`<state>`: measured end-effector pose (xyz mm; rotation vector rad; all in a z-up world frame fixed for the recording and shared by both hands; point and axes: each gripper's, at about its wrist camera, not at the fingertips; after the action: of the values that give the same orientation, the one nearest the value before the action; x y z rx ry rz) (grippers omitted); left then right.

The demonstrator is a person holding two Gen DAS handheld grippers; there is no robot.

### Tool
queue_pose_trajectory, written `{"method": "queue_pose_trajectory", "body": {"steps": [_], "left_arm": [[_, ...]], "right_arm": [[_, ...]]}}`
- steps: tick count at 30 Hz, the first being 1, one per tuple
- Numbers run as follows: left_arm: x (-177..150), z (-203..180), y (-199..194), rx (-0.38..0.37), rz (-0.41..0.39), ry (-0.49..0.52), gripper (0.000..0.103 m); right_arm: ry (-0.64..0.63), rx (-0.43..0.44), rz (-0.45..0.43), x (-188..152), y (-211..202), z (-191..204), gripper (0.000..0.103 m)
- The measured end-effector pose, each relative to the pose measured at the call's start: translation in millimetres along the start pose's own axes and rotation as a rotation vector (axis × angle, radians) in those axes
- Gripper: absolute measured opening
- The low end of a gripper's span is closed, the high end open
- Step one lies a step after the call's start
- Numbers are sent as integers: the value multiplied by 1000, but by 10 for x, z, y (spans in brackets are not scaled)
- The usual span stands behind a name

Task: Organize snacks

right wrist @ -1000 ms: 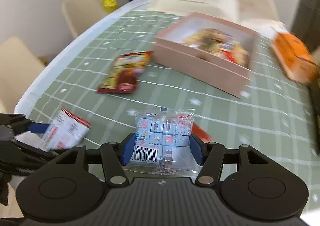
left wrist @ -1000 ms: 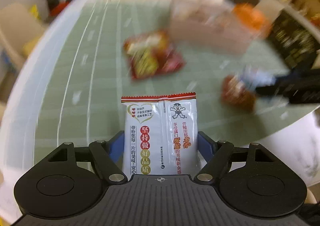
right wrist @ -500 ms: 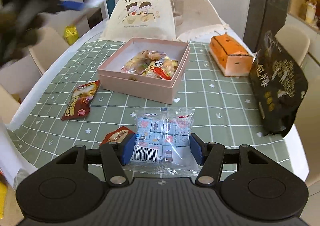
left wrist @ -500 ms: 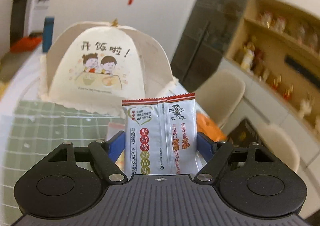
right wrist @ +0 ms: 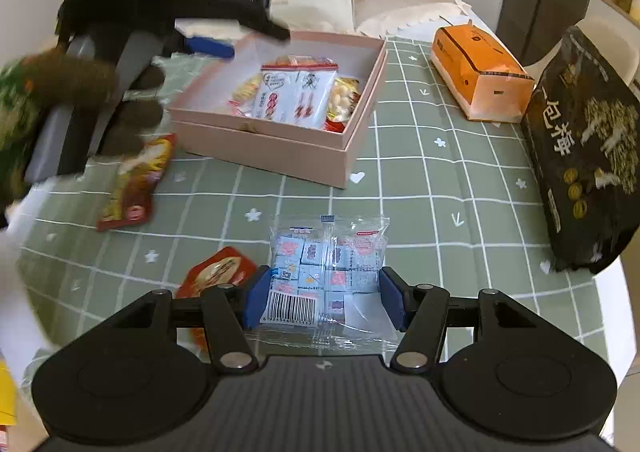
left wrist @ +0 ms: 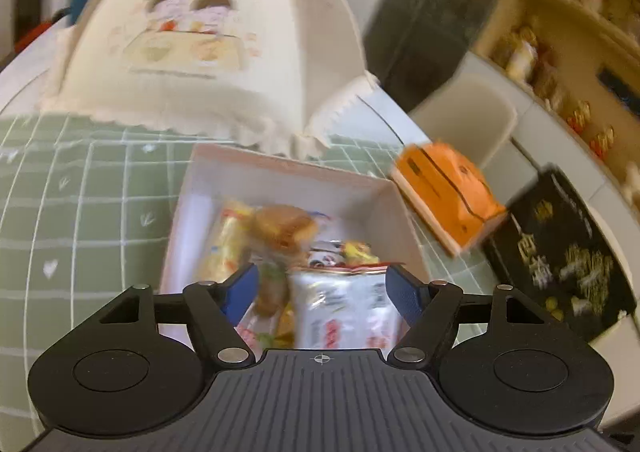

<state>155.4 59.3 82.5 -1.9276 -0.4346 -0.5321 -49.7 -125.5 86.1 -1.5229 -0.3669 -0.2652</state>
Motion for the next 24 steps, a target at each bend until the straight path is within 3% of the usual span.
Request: {"method": "queue_pose_trajectory", "body": {"steps": [2,4,7,9,10,11,12,14,16,18,22,24], "left_arm": [[-107,216,-207,-55,-85,-121,76],[-183,396,-389,-111,-118,-174,76],[-389,526,-654,-104,-152,-198,76],[-586,585,-782,-105,-149,-209,76],[-716,636,-837,-90,-139,-214,76],[-851,696,-887,-66,-122,-220,76],[-981,740,-935,-48,-107,-224,75],[-1256,861,-998,-17,-59,-227,75],[-1511,977,-1067,5,9,-204,75],[-1694,1091,-1115,25,63,-200,75],[-1868,1222,-1233,58,93,-227,75],[-1898,1255,-1311,50,80,-237,75]], "right_arm": [[-4,-7,7,74,27,23,58],[6,9,-12,141,-41,19,58],[-27,14,-120,418,-257,54,58],[-9,52,-182,788,-365,52,59],[10,95,-204,994,-391,26,62],[19,129,-210,1189,-388,6,78],[24,136,-204,1347,-364,-5,83],[19,86,-218,1492,-331,47,84],[-58,55,-238,1398,-305,172,84],[-134,76,-207,1178,-185,305,84],[-230,155,-26,683,281,497,84],[-257,150,31,447,454,558,84]]}}
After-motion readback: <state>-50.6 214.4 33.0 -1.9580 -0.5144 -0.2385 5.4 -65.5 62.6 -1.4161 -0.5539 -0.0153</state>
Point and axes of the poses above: each gripper's, at about its wrist camera, not at the fingertips, and y roughly the way its jaws point, z to its left, x to its top, and after that the axes turned 11 degrees about z, right-handed
